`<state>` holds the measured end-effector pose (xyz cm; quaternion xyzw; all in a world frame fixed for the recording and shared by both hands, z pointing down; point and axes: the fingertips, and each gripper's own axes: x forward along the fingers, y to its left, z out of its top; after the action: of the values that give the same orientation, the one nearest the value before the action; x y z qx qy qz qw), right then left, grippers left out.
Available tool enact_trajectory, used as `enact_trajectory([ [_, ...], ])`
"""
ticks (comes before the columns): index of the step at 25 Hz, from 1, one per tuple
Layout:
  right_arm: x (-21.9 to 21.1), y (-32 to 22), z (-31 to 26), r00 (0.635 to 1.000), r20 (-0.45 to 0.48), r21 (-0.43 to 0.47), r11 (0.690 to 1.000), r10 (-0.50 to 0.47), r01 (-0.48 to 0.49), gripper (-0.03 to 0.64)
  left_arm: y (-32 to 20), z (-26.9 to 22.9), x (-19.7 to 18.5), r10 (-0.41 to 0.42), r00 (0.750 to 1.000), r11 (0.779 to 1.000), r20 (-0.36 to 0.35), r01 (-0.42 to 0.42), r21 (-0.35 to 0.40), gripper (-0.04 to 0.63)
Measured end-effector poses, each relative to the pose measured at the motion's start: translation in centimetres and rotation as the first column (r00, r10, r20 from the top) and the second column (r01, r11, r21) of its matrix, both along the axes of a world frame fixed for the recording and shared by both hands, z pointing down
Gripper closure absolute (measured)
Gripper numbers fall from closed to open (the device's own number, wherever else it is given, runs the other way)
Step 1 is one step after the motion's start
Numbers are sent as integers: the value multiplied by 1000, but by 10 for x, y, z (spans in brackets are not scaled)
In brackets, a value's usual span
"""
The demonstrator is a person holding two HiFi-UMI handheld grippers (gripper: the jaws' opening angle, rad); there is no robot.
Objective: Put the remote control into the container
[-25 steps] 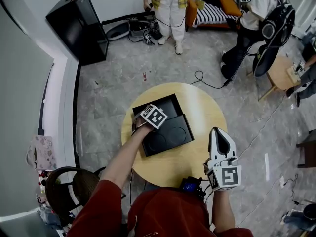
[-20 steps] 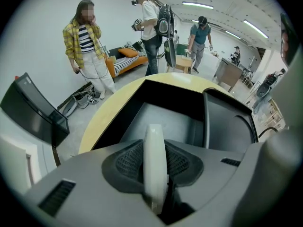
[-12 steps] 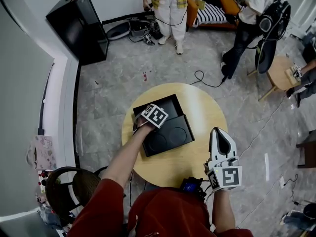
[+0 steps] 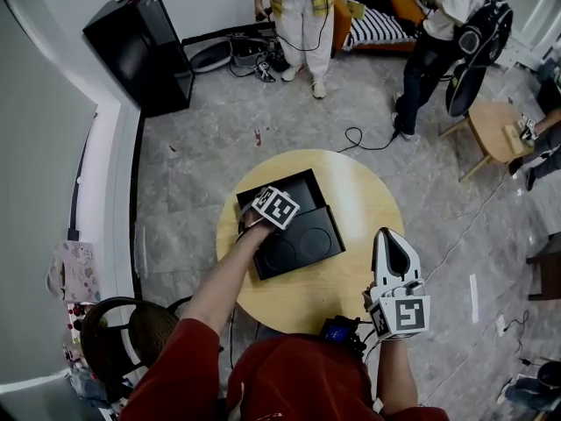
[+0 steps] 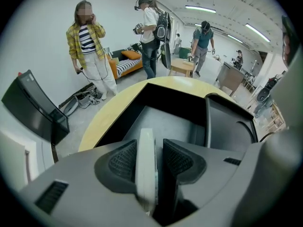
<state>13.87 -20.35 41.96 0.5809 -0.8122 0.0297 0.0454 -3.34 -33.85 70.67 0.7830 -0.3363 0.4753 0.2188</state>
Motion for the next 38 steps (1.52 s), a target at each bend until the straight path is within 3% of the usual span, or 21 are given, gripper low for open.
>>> enact_trajectory([
  [3, -2, 0, -2, 1000, -3, -5, 1000, 0, 0, 594, 0, 1, 1, -9, 1000, 1000, -15, 8, -15, 423],
  [11, -3, -2, -8, 999, 35, 3, 1000, 7, -7, 594, -8, -21, -8, -47, 999, 998, -5, 47, 43, 391],
  [19, -6, -2, -11, 999, 42, 9, 1000, -5, 5, 594, -7, -39, 4, -68, 988, 996, -138, 76, 51, 391],
  [33, -12, 0, -10, 999, 30, 8, 1000, -12, 12, 594, -6, -103, -4, -120, 954, 970, -273, 172, 174, 391],
  [38, -18, -2, -14, 998, 52, 24, 999, -24, 23, 594, 0, -138, 0, -101, 938, 943, -332, 196, 268, 391],
])
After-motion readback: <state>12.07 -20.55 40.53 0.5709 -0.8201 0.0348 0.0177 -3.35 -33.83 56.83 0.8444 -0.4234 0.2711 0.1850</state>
